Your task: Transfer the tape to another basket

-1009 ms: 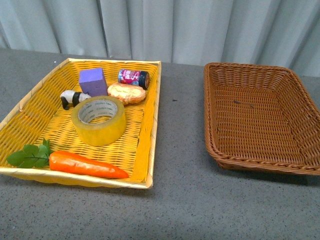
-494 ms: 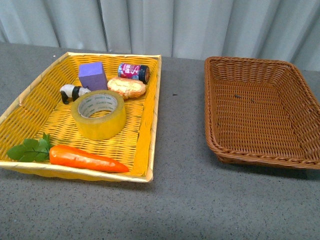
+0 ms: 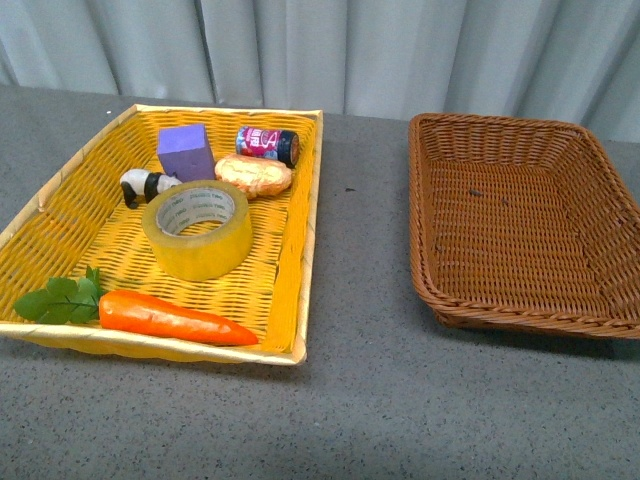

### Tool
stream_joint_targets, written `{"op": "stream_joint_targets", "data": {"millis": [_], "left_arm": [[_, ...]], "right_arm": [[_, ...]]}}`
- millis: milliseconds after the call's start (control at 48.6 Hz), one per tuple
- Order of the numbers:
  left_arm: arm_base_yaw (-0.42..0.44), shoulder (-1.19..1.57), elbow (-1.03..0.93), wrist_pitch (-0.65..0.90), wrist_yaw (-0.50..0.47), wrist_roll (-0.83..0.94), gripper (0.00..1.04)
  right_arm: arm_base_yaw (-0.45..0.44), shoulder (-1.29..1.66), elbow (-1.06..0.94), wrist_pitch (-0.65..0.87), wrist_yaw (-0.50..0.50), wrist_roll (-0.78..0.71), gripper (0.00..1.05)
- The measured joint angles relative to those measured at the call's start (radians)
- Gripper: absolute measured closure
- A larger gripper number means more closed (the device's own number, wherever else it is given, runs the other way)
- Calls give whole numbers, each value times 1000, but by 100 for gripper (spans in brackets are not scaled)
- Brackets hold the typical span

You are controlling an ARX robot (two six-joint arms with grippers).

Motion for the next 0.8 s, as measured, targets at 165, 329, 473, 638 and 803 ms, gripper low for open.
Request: {"op": "stream_joint_targets", "data": {"millis": [165,329,473,638,803], "left_arm": [[0,0,0,0,0,0,7],[0,0,0,0,0,0,7],[0,0,0,0,0,0,7],[0,0,0,0,0,0,7],[0,0,0,0,0,0,7]], "right_arm": [[0,0,0,0,0,0,9],[0,0,0,0,0,0,9],[0,0,0,0,0,0,9],[0,0,0,0,0,0,9],[0,0,0,0,0,0,9]]}}
